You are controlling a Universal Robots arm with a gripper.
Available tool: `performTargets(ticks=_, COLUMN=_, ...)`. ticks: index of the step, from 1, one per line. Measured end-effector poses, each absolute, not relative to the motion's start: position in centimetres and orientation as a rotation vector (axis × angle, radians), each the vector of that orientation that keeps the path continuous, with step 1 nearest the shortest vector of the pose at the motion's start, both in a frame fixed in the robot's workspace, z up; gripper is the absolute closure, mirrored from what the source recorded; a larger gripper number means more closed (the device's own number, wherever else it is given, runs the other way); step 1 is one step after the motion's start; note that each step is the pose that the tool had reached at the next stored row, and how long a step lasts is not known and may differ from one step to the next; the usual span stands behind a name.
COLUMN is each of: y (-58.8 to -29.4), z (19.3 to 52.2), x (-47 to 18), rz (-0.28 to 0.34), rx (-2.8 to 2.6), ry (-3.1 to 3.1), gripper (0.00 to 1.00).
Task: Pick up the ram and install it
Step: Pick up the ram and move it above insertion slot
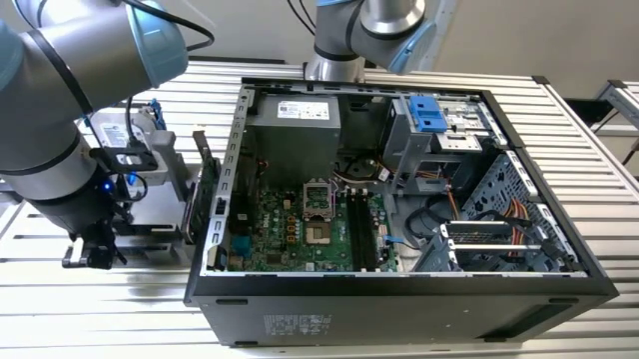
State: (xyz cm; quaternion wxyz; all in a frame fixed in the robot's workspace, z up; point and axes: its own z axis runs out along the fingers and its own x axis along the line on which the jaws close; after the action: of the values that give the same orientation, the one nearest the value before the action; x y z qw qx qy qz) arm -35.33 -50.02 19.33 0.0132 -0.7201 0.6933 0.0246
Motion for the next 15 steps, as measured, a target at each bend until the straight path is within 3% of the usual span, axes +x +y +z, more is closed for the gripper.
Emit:
performTargets(ticks=13, y=-50.02, z=19.28, x=-35.33, rz=0.077, rx=-2.243, ry=2.16, gripper=0.0)
performTargets(ticks=14, y=-50.02, z=19.27, x=-35.33, rz=0.077, rx=-2.244, ry=2.16, gripper=1.0)
performTargets(ticks=15, y=-50.02, z=19.27, x=-35.33, rz=0.077, rx=-2.243, ry=2.16, gripper=1.0)
